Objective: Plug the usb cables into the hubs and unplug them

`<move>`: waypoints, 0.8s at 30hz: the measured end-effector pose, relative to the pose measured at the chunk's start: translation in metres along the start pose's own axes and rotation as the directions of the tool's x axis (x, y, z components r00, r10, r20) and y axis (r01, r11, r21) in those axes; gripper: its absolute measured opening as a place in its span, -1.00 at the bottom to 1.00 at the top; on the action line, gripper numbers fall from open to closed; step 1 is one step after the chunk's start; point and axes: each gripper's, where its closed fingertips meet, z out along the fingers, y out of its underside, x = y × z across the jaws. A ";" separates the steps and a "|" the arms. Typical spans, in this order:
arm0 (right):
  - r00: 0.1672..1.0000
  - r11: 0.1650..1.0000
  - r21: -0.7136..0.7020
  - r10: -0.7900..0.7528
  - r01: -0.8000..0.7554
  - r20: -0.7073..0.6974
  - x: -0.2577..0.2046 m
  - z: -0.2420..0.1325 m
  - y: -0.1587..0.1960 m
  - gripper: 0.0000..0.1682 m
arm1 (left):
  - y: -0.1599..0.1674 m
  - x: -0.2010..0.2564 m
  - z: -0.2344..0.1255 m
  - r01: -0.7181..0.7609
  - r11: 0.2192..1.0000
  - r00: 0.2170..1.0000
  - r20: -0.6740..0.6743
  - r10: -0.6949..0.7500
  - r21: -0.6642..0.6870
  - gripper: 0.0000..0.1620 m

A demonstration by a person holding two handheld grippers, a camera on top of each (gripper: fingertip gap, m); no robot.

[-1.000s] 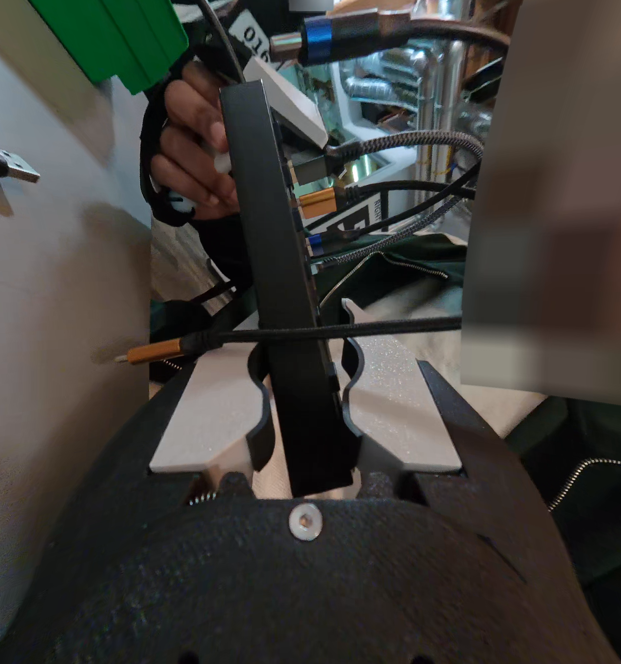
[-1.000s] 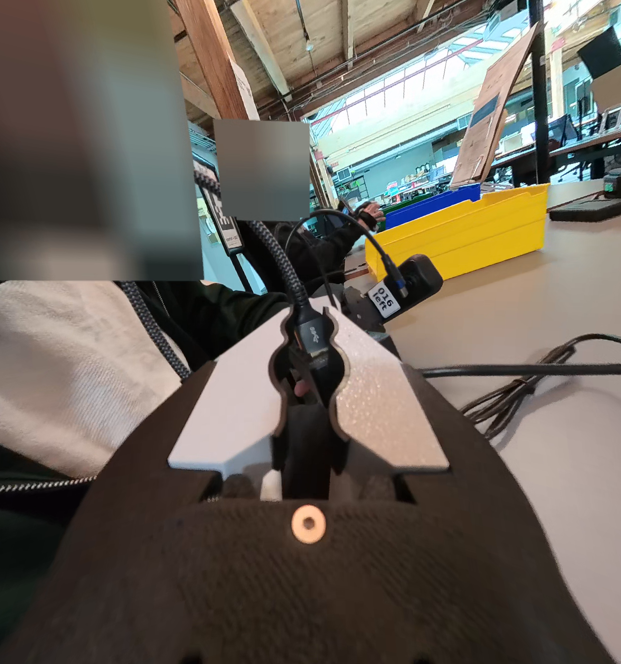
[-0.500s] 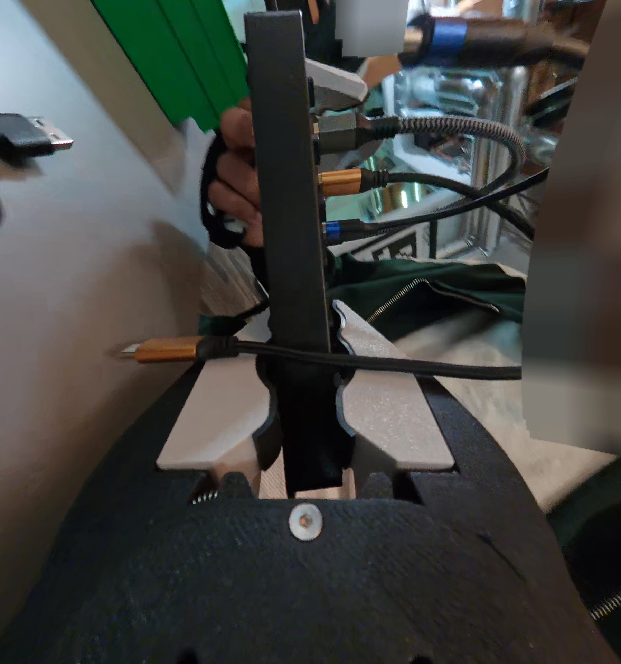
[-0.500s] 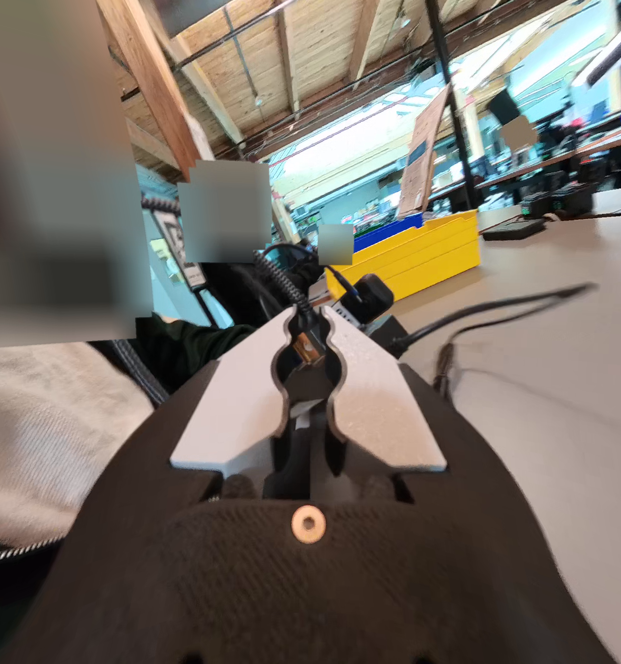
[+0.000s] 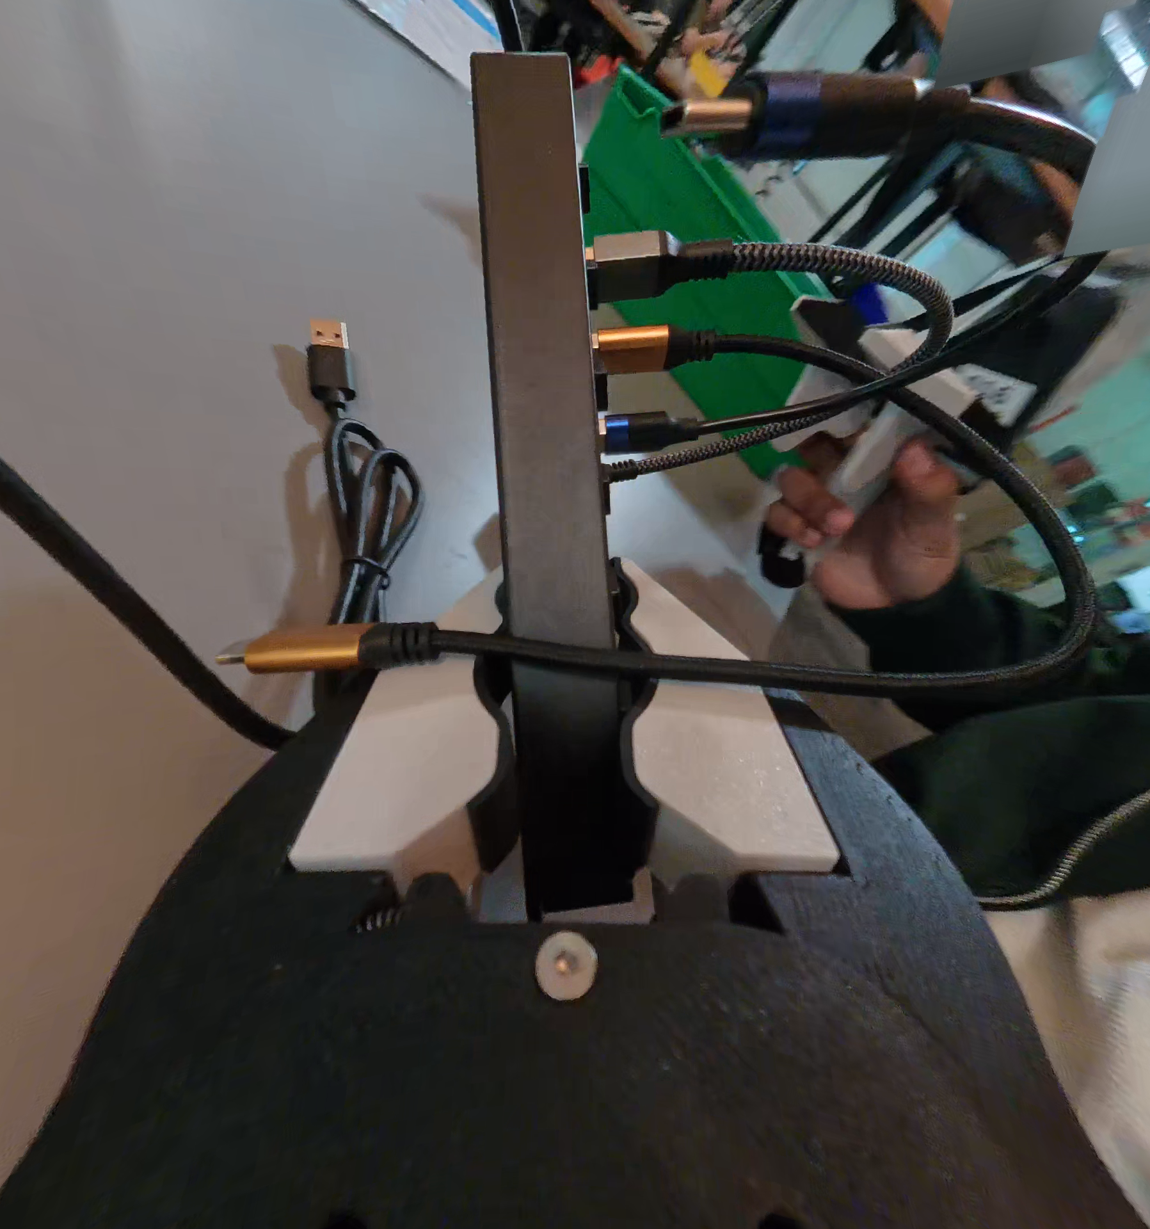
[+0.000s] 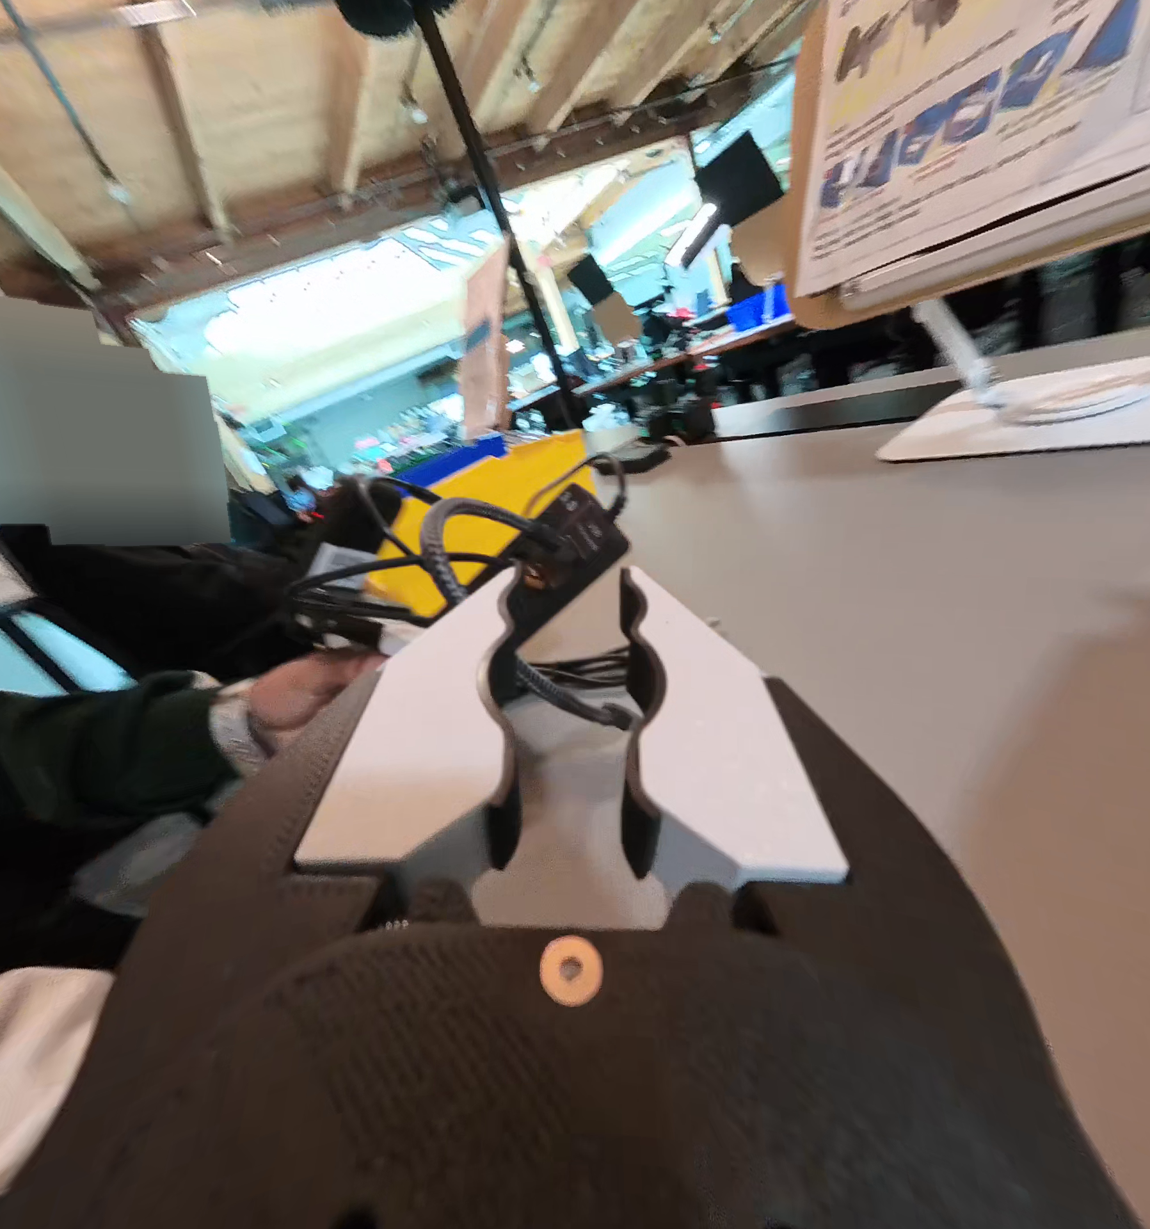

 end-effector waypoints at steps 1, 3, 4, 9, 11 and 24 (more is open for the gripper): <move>0.998 0.998 -0.005 -0.058 0.058 -0.038 0.003 -0.001 -0.002 -0.65 | 0.000 -0.004 -0.001 -0.023 1.000 0.999 0.031 0.023 -0.008 -0.71; 0.980 0.983 -0.014 -0.181 0.181 -0.086 0.002 -0.003 -0.007 -0.62 | -0.001 -0.009 -0.003 -0.070 0.997 0.994 0.083 0.071 -0.020 -0.71; 0.965 0.970 -0.018 -0.242 0.241 -0.101 -0.001 -0.004 -0.010 -0.61 | -0.002 -0.011 -0.003 -0.093 0.995 0.990 0.105 0.095 -0.025 -0.71; 0.874 0.877 -0.079 -0.480 0.474 -0.077 -0.030 0.005 -0.004 -0.58 | 0.000 -0.017 -0.005 -0.305 0.945 0.918 0.226 0.325 -0.118 -0.71; 0.841 0.840 -0.127 -0.538 0.528 -0.060 -0.036 0.011 0.006 -0.59 | 0.001 -0.021 -0.006 -0.420 0.890 0.843 0.286 0.455 -0.177 -0.70; 0.847 0.784 -0.424 -0.527 0.453 -0.070 -0.010 0.020 0.058 -0.71 | 0.018 0.018 0.015 -0.648 0.716 0.671 0.250 0.698 -0.260 -0.70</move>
